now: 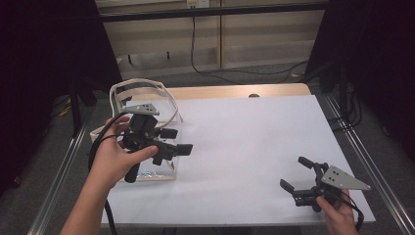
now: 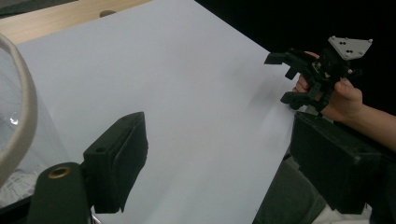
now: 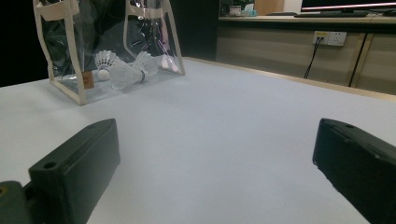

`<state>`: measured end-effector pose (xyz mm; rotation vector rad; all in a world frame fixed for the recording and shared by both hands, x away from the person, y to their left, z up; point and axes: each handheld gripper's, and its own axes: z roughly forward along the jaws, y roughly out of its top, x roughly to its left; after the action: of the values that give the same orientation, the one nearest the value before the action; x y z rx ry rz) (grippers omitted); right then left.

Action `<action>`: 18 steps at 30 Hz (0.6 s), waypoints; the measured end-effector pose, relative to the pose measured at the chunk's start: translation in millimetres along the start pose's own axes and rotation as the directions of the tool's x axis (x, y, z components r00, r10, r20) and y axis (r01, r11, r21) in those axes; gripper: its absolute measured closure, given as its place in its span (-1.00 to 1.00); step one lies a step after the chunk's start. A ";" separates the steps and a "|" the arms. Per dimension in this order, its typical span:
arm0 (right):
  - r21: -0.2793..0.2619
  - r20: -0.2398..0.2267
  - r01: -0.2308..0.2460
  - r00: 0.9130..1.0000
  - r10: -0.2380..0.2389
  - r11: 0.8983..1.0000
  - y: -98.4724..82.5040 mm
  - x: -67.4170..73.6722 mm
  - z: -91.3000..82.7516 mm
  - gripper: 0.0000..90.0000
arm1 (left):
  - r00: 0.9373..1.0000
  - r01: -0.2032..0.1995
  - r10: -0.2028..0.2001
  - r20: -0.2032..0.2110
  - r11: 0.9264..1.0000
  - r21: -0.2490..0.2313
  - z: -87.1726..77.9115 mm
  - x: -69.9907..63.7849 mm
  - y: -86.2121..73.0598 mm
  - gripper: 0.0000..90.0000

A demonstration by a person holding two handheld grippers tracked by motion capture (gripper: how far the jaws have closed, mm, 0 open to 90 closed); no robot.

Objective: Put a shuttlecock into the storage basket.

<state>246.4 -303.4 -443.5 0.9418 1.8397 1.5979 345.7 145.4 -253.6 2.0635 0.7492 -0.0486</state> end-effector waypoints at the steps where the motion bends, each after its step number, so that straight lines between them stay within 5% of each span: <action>1: 0.001 0.000 0.000 1.000 0.000 1.000 0.0 0.1 0.1 -0.99 | 1.000 -0.002 0.002 0.005 1.000 0.006 1.6 0.4 -1.3 -0.57; 18: -0.002 0.001 -0.004 1.000 0.004 1.000 0.0 0.0 -0.8 -0.99 | 0.999 -0.015 0.014 0.034 0.999 0.033 26.5 8.3 -23.6 -0.65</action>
<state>245.7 -303.9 -443.4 0.9460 1.8368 1.6014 346.4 138.3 -289.3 2.0949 0.7165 -0.0882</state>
